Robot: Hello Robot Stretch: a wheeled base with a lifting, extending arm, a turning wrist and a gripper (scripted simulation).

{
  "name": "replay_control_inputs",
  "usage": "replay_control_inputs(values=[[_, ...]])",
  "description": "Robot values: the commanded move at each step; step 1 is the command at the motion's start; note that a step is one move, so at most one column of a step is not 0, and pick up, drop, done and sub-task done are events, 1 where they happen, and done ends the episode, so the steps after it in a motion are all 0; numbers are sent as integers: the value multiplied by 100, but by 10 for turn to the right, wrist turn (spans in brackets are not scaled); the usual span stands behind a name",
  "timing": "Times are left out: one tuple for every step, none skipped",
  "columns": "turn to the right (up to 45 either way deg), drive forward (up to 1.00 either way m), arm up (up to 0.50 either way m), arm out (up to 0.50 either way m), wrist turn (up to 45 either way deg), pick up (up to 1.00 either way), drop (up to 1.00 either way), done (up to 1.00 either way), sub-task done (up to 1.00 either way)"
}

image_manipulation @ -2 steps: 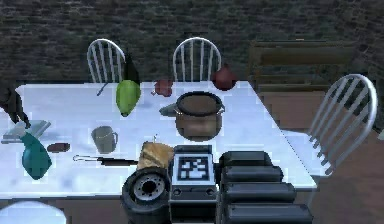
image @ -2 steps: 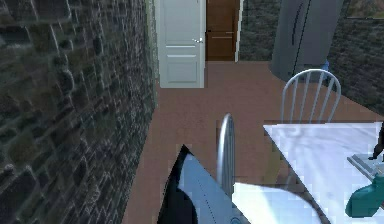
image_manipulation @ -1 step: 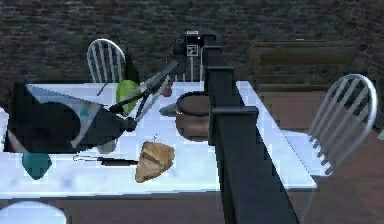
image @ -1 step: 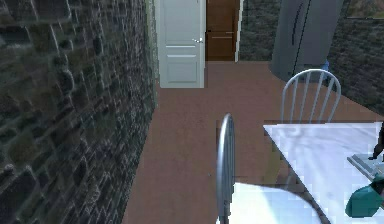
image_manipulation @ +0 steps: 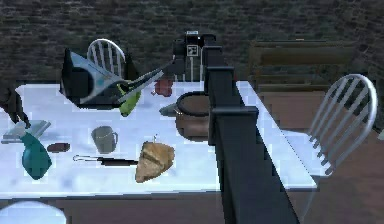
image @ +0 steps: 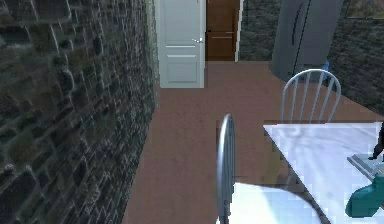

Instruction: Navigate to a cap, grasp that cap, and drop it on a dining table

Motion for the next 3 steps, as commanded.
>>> replay_control_inputs(values=[[0,0,-32,0,0,0,0,0,0],[0,0,0,0,0,0,100,0,0],[0,0,0,-10,0,0,0,0,0]])
